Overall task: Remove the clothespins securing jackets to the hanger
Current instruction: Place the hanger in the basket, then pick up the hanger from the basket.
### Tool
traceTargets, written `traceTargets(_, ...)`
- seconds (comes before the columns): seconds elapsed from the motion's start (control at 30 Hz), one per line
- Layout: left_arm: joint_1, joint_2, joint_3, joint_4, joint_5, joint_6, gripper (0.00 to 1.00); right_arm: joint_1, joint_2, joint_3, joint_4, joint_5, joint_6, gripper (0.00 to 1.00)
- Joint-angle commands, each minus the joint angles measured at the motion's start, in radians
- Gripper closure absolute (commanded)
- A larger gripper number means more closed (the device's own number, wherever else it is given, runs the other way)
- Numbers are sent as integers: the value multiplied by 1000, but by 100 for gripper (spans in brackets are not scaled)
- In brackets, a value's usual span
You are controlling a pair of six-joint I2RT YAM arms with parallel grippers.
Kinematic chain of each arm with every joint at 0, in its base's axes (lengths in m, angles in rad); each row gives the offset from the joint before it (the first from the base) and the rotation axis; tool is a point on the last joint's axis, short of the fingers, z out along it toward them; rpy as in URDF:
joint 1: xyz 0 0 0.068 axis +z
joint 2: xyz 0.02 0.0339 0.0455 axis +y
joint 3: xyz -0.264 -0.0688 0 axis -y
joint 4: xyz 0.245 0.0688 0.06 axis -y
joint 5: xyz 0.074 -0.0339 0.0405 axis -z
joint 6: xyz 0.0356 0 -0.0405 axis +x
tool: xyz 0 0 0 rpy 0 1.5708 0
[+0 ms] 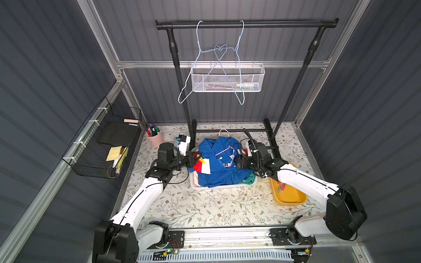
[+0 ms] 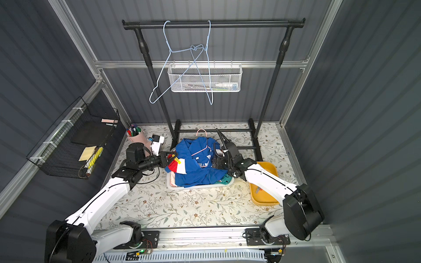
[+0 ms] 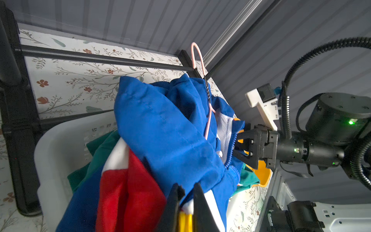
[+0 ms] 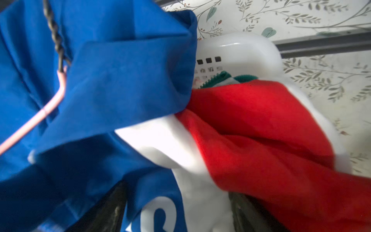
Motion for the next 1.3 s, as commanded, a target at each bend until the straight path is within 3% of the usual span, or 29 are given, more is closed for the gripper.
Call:
traceTargets(0.0, -8, 20, -10, 62, 22, 17, 85, 22, -30, 24, -88, 56, -21, 18)
traceTargets(0.23, -8, 28, -23, 53, 17, 53, 86, -23, -47, 155, -96, 4, -80, 11)
traceTargets(0.43, -8, 28, -42, 60, 14, 68, 87, -54, 43, 328, -127, -32, -110, 7)
traceTargets(0.73, -9, 15, -48, 72, 19, 65, 87, -63, 266, 521, -100, -168, -96, 17)
traceTargets(0.87, -9, 9, -50, 73, 20, 65, 86, -60, 332, 566, -101, -178, -95, 27)
traceTargets(1.27, -10, 19, -66, 105, 40, 59, 85, -44, 370, 586, -61, -236, -93, 83)
